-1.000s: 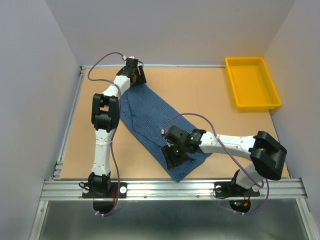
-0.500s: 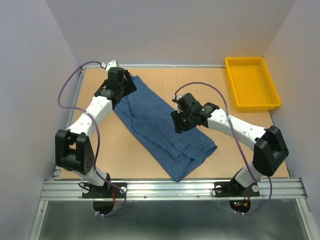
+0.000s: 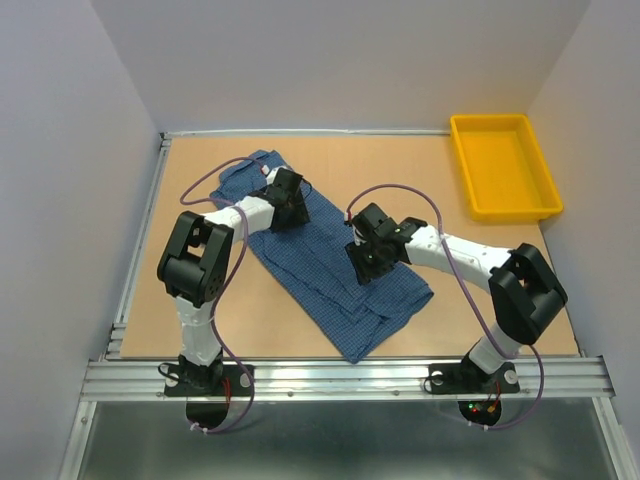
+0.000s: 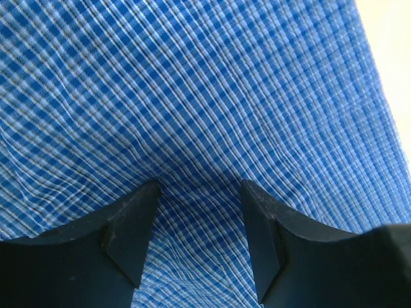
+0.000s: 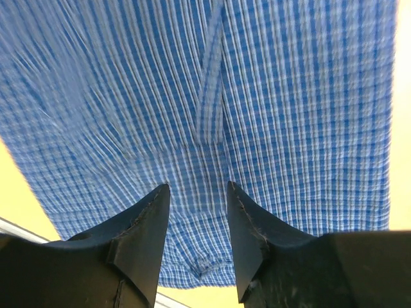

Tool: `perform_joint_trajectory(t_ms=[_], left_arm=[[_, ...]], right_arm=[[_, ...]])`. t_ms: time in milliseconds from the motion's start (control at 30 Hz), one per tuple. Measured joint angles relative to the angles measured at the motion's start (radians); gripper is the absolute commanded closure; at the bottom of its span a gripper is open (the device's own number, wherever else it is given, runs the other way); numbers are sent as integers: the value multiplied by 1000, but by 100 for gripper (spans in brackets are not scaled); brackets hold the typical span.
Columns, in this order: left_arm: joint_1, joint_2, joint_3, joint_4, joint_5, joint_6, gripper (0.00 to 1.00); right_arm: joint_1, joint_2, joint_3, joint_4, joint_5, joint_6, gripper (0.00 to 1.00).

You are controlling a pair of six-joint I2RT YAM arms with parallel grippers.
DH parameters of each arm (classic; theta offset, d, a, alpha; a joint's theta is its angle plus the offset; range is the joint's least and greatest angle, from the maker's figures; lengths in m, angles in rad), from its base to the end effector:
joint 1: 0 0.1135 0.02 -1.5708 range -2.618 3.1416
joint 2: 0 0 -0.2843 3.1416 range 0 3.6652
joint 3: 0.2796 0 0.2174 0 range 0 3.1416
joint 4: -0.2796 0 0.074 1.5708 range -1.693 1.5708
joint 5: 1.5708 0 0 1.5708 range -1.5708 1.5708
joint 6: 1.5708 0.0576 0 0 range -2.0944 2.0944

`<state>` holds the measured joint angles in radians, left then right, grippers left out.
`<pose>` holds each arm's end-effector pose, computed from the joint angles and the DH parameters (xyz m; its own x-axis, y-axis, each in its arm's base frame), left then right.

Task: Fold and stack the long sleeve shirts
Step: Fold the shirt

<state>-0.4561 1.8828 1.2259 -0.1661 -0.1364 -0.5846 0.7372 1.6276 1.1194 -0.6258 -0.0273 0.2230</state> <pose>0.3612 -0.1685 0.2079 -0.7439 -0.2440 -0.6221 -0.0686 0.9539 -0.2921 0.2237 0.2052 0.2289 -0.8047 -0.4321 -0.4071 -0.5153 0.8489 0.1177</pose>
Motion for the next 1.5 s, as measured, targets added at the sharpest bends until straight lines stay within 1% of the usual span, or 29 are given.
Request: perform_joint_trajectory(t_ms=[133,267,367,433,533,600,733,833,967,1067,1167,1300,1367,1500], left_arm=[[5,48,42,28,-3,11,33],[6,89,89,43,-2,62,32],[6,122,137,40,13,137,31],[6,154,184,38,23,187,31],[6,205,260,34,44,267,30],[6,221,285,33,64,313,30],[6,224,295,33,108,401,28],[7,214,285,39,124,431,25],[13,124,217,47,113,412,21],[18,10,186,38,79,364,17],[40,-137,171,34,34,285,14],[95,-281,134,34,-15,216,13],[135,-346,96,16,-44,191,12],[210,-408,3,-9,-57,174,13]], right_arm=[[2,0,-62,11,-66,5,55],[32,0,-104,14,-135,40,55],[111,4,-109,35,-172,92,55],[202,25,-105,84,-203,142,55],[329,106,-68,150,-245,208,55],[385,160,-33,179,-262,231,55],[400,177,18,204,-253,243,55],[388,156,27,216,-227,238,54],[359,71,27,202,-165,214,54],[316,8,28,179,-102,187,54],[269,-6,28,154,-31,153,54],[235,33,28,135,37,116,55],[236,84,28,134,56,101,54],[241,180,32,143,55,88,55]])
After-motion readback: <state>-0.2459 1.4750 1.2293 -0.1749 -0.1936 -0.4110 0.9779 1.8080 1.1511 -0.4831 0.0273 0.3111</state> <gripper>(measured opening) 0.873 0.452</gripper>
